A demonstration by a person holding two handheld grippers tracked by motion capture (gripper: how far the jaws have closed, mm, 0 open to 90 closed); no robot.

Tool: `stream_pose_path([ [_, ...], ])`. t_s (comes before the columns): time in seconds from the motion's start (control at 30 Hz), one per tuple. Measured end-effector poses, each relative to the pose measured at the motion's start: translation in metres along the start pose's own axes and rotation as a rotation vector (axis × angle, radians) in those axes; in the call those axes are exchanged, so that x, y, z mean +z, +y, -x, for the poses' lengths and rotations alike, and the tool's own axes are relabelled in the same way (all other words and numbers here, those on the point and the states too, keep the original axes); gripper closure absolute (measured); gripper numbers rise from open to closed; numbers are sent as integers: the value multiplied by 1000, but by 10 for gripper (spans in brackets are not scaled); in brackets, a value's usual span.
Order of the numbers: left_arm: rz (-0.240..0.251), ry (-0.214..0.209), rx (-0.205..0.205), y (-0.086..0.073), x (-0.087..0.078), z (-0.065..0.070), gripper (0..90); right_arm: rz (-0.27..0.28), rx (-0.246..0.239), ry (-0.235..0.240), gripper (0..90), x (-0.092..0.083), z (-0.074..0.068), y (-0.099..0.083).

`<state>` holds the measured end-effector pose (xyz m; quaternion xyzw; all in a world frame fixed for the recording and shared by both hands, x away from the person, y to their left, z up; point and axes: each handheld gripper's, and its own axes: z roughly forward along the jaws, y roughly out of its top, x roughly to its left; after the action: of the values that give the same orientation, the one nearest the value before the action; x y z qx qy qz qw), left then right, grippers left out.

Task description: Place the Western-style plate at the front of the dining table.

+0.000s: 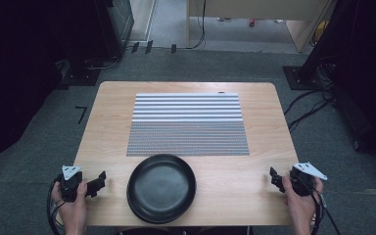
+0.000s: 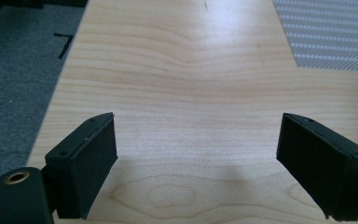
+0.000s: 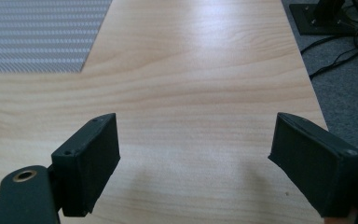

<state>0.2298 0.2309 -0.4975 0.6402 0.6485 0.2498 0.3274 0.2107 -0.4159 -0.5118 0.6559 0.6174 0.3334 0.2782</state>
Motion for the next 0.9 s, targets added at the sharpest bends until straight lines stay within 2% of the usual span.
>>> stream_pose_path([
  [0.13,16,-36,-16,1,-6,2,125,26,14,4,157,-3,-4,5],
  [0.23,21,-58,-5,2,-7,8,126,25,23,19,163,-4,-10,9],
  [0.47,29,-110,18,0,-12,22,129,31,4,50,168,-8,-25,15],
  [0.63,39,-150,19,-1,-17,28,130,40,8,74,173,-11,-34,17],
  [0.9,40,-183,44,-3,-23,39,133,48,16,115,183,-15,-47,20],
])
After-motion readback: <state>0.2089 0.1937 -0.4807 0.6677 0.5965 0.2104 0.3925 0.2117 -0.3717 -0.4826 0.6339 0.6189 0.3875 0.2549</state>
